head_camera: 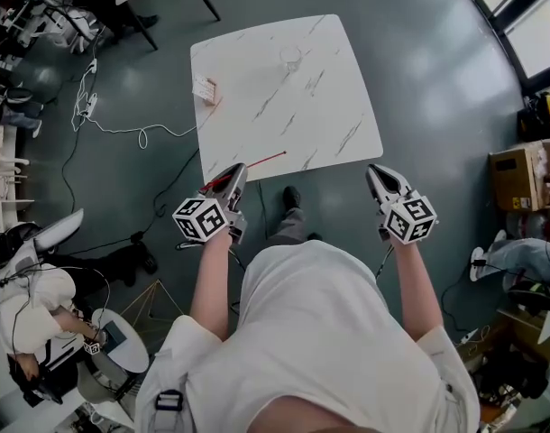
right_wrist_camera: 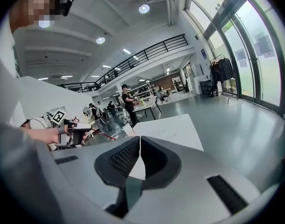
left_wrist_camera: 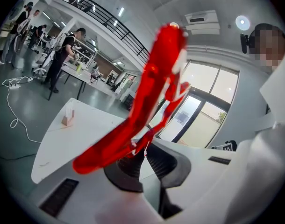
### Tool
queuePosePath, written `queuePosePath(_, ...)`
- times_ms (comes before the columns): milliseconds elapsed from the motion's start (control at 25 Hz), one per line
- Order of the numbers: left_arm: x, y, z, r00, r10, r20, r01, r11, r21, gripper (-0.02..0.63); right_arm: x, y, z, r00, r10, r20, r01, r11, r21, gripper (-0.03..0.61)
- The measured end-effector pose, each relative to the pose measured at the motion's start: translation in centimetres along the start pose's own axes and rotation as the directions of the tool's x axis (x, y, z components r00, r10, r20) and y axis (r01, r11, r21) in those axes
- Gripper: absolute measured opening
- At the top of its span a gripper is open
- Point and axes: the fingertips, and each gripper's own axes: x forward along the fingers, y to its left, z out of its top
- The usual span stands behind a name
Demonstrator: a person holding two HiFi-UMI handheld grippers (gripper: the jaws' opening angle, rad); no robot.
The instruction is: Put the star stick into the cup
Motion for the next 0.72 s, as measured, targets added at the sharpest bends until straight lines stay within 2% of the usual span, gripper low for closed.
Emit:
queuePosePath(400,6.1,4.2,4.0,0.999,-0.030,-0.044,0.029,0.999,-0.015,0.025,6.8,-2.3,1.7,0.998,-0.020,-0.051,0.021,1.000,0.023,0.026)
queuePosePath(720,9.9,8.4,7.5,0.994,-0.046,-0.095,0.048,0.999,0.020,0.025,12.4,-3.4,3.8,0.995,-0.052,-0.087,0.054,0.998,0.015,0.026)
